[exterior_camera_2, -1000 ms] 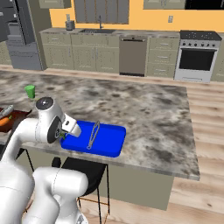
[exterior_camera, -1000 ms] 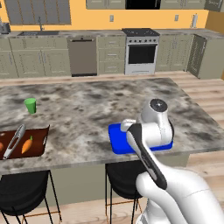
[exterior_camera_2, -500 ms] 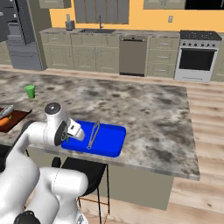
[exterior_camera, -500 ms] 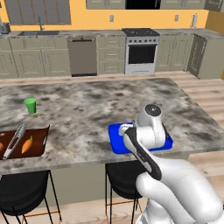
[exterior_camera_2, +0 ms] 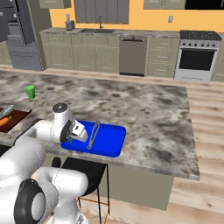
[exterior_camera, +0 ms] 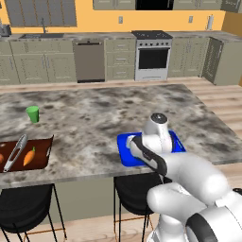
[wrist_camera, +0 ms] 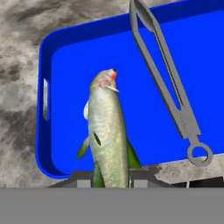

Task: Gather the carrot and squash from the fridge and place them on a tray on the dining counter. Then gather the steak and fish from the fridge and place them on the other tray.

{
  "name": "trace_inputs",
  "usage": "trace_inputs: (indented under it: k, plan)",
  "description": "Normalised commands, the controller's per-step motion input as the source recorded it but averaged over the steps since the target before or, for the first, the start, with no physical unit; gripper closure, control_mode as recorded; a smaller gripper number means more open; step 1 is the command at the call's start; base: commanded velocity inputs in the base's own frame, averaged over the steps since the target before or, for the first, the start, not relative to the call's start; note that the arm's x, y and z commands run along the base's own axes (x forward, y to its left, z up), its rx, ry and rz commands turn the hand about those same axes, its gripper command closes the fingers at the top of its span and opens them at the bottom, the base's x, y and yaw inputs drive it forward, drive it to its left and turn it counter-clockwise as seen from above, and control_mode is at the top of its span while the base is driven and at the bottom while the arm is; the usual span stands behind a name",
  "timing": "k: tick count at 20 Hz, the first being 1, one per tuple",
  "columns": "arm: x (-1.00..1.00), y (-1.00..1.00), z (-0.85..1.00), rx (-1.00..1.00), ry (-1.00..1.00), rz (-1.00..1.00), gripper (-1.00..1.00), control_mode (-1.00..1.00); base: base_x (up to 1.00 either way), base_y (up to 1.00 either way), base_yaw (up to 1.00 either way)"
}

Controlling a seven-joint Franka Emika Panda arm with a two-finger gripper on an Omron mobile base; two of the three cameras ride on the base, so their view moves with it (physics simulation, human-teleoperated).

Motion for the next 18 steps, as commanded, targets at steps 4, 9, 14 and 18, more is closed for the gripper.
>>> trace_inputs:
  k: [4,9,14,18]
  plan:
    - [0.33,0.05,-0.24,0.0,0.05,0.0,1.0,-1.0,0.0,0.0,0.0]
    - [0.29,0.11,-0.25,0.0,0.02,0.0,1.0,-1.0,0.0,0.0,0.0]
    - [0.31,0.08,-0.24,0.0,0.0,0.0,1.0,-1.0,0.0,0.0,0.0]
    - [0.29,0.01,-0.25,0.0,0.0,0.0,1.0,-1.0,0.0,0.0,0.0]
